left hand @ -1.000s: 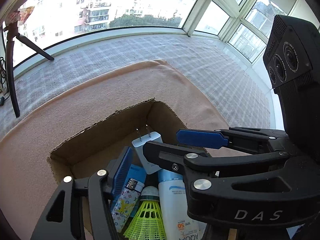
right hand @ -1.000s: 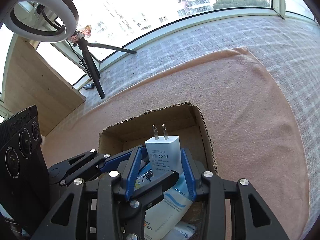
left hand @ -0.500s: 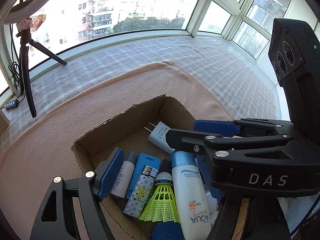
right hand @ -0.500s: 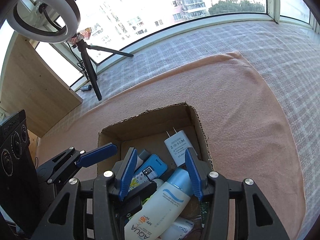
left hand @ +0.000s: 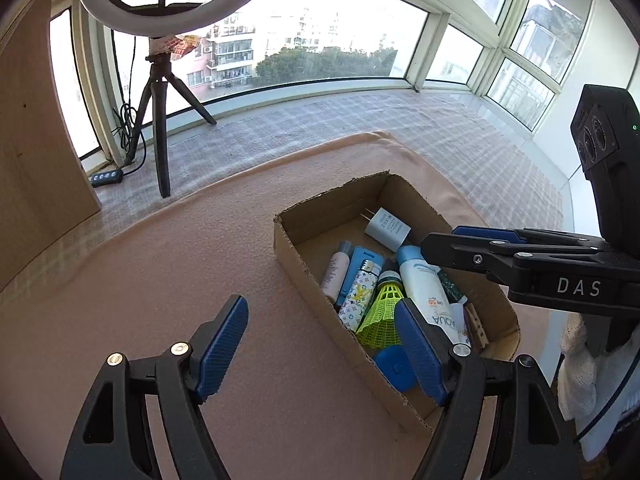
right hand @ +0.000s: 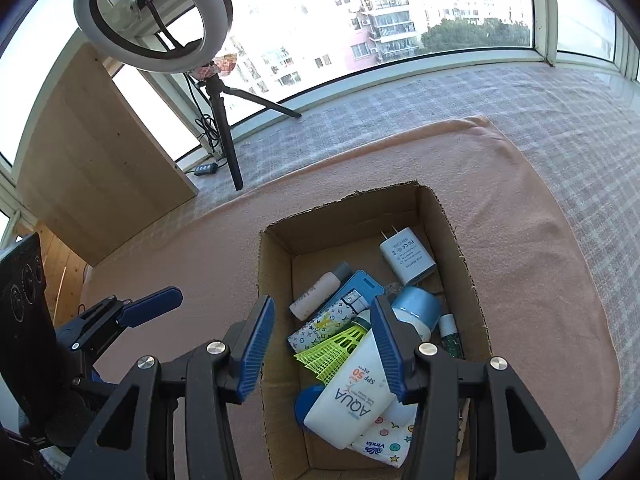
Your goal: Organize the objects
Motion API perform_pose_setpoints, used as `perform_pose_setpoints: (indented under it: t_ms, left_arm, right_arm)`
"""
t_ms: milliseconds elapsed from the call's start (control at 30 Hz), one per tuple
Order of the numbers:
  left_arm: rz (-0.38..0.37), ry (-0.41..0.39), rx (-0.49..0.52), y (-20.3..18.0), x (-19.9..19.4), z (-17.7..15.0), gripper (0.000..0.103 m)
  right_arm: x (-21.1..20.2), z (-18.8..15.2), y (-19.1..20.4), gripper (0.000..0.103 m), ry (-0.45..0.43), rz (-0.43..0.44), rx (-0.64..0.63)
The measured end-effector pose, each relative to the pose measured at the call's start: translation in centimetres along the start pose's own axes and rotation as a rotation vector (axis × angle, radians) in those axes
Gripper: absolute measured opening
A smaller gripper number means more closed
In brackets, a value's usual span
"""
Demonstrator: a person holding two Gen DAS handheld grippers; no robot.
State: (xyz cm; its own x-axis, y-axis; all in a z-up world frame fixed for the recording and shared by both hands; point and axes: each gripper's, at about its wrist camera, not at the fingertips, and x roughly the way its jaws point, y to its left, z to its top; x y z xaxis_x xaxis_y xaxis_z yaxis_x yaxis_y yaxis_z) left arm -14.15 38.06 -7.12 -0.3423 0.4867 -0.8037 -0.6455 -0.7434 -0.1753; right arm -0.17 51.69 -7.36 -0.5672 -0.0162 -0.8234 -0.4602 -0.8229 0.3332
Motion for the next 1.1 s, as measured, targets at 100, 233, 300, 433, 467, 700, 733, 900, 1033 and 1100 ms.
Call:
perform_pose_setpoints:
  t_ms: [100, 233, 300, 433, 467, 700, 733, 900, 1033, 1100]
  left_arm:
    - [0.016, -0.014, -0.020, 2.0, -2.8, -1.7, 0.078]
    - [0.046, -0.032, -0.072, 4.7, -6.3, -4.5, 0.078]
    - [0.070, -0.043, -0.094, 6.1, -8.1, -6.2, 0.078]
    - [0.116, -0.054, -0.145, 8.7, -11.4, -9.5, 0.078]
    - [0.131, -0.055, -0.155, 9.3, -12.1, -10.3, 0.078]
    - [0.211, -0.068, -0.231, 12.3, -16.3, -15.5, 0.079]
    - [0.215, -0.069, -0.244, 12.7, -16.8, -16.2, 0.079]
    - [0.264, -0.078, -0.303, 14.4, -19.1, -19.1, 0.079]
    - [0.304, -0.088, -0.333, 15.1, -20.8, -21.3, 0.079]
    - [0.322, -0.089, -0.338, 15.2, -21.3, -22.1, 0.079]
  right_arm:
    - [-0.8, -1.0, 2.2, 0.047, -0.014, 0.005, -0.020]
    - [-1.2, -2.6, 5.6, 0.048, -0.024, 0.002, -0.067]
    - [-1.3, -3.6, 7.5, 0.048, -0.026, 0.013, -0.088]
    - [-1.3, -5.8, 11.3, 0.048, -0.022, 0.042, -0.137]
    - [-1.2, -6.4, 12.4, 0.048, -0.019, 0.047, -0.154]
    - [-1.2, -10.3, 18.4, 0.049, -0.023, 0.054, -0.258]
    - [-1.2, -10.9, 19.1, 0.050, -0.023, 0.053, -0.271]
    - [-1.0, -13.7, 21.7, 0.050, -0.026, 0.038, -0.316]
    - [-0.9, -15.1, 23.1, 0.050, -0.021, 0.036, -0.324]
    - [-1.0, -15.6, 23.8, 0.050, -0.026, 0.032, -0.329]
